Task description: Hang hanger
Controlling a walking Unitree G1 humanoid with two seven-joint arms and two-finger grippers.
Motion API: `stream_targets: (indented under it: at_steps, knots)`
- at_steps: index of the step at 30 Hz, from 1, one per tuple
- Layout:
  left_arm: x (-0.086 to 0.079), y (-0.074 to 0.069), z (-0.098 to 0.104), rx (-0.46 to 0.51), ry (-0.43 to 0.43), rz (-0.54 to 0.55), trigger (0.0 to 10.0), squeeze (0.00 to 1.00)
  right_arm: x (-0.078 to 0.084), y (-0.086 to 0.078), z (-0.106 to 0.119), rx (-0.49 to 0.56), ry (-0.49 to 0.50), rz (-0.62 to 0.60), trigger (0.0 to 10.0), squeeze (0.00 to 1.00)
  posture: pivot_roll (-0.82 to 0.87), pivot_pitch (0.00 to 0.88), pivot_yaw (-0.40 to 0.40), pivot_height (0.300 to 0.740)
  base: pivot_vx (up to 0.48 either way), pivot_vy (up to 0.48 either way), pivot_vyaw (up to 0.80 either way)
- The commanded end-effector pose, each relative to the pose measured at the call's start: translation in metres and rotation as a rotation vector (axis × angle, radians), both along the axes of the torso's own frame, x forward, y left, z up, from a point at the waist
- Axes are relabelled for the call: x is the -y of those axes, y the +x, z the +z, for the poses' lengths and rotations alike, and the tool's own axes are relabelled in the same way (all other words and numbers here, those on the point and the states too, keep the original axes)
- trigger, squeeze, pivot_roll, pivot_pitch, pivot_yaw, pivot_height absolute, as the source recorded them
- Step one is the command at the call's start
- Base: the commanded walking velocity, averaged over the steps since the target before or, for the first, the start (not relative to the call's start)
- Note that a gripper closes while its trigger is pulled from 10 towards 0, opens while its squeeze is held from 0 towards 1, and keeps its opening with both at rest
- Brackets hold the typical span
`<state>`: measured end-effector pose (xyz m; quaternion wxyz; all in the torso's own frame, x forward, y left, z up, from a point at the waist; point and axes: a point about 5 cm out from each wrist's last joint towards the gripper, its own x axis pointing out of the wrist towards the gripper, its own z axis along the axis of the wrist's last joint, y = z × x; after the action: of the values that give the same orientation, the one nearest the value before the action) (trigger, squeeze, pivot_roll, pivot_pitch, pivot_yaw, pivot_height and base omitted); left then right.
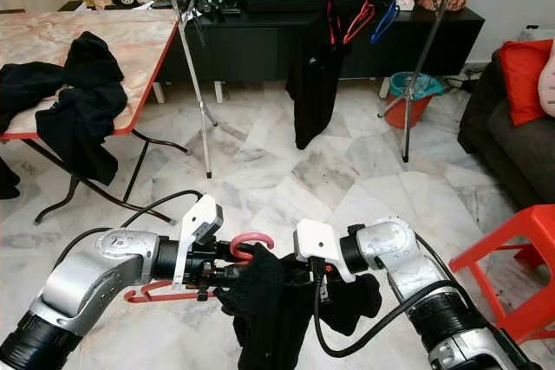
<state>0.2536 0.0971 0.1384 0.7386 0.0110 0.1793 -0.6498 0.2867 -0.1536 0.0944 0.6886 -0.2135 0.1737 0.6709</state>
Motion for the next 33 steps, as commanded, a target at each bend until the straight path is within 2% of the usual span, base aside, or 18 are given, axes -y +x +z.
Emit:
stream_targets:
  at_steps: [1, 6, 16, 18, 19, 21, 22, 25, 29, 30, 32, 33]
  knots:
    - [-0.003, 0.001, 0.013, 0.039, -0.016, -0.026, 10.0, 1.0, 0.008, 0.008, 0.007, 0.045, -0.02, -0.042, 0.0, 0.0, 0.12, 0.0, 0.004, 0.732, 0.0, 0.0, 0.0]
    - [-0.015, 0.001, 0.01, 0.04, 0.024, -0.003, 10.0, 1.0, 0.018, 0.01, 0.007, 0.059, -0.034, -0.103, 0.0, 0.0, 0.13, 0.0, 0.001, 0.732, 0.0, 0.0, 0.0]
    - [-0.023, 0.002, 0.005, 0.045, 0.065, 0.032, 10.0, 1.0, 0.033, 0.013, 0.003, 0.079, -0.051, -0.203, 0.0, 0.0, 0.12, 0.0, 0.0, 0.732, 0.0, 0.0, 0.0]
    - [-0.022, 0.004, 0.002, 0.067, 0.085, 0.06, 10.0, 1.0, 0.036, 0.019, 0.003, 0.119, -0.038, -0.291, 0.0, 0.0, 0.12, 0.0, -0.002, 0.732, 0.0, 0.0, 0.0]
    - [-0.022, 0.005, 0.001, 0.077, 0.088, 0.073, 10.0, 0.0, 0.036, 0.02, 0.003, 0.126, -0.032, -0.31, 0.0, 0.0, 0.12, 0.0, -0.001, 0.732, 0.0, 0.0, 0.0]
    - [-0.022, 0.008, 0.0, 0.091, 0.094, 0.103, 10.0, 0.0, 0.035, 0.02, 0.002, 0.125, -0.025, -0.32, 0.0, 0.0, 0.12, 0.0, -0.001, 0.732, 0.0, 0.0, 0.0]
    - [-0.025, 0.013, -0.001, 0.114, 0.108, 0.157, 10.0, 0.0, 0.035, 0.019, 0.001, 0.124, -0.023, -0.32, 0.0, 0.0, 0.12, 0.0, -0.002, 0.732, 0.0, 0.0, 0.0]
    - [-0.027, 0.017, -0.002, 0.131, 0.117, 0.197, 10.0, 0.0, 0.035, 0.019, 0.001, 0.129, -0.023, -0.324, 0.0, 0.0, 0.12, 0.0, -0.003, 0.732, 0.0, 0.0, 0.0]
    - [-0.054, 0.043, -0.013, 0.18, 0.207, 0.527, 10.0, 0.0, 0.044, 0.029, 0.001, 0.205, -0.063, -0.447, 0.0, 0.0, 0.11, 0.0, 0.001, 0.732, 0.0, 0.0, 0.0]
    - [-0.057, 0.045, -0.014, 0.186, 0.214, 0.563, 10.0, 0.0, 0.046, 0.03, 0.001, 0.213, -0.071, -0.462, 0.0, 0.0, 0.11, 0.0, 0.002, 0.732, 0.0, 0.0, 0.0]
    - [-0.07, 0.053, -0.016, 0.198, 0.227, 0.724, 10.0, 0.0, 0.05, 0.034, 0.002, 0.236, -0.079, -0.508, 0.0, 0.0, 0.11, 0.0, 0.001, 0.732, 0.0, 0.0, 0.0]
    - [-0.081, 0.058, -0.017, 0.204, 0.23, 0.845, 10.0, 0.0, 0.052, 0.035, 0.003, 0.245, -0.08, -0.53, 0.0, 0.0, 0.11, 0.0, 0.0, 0.732, 0.0, 0.0, 0.0]
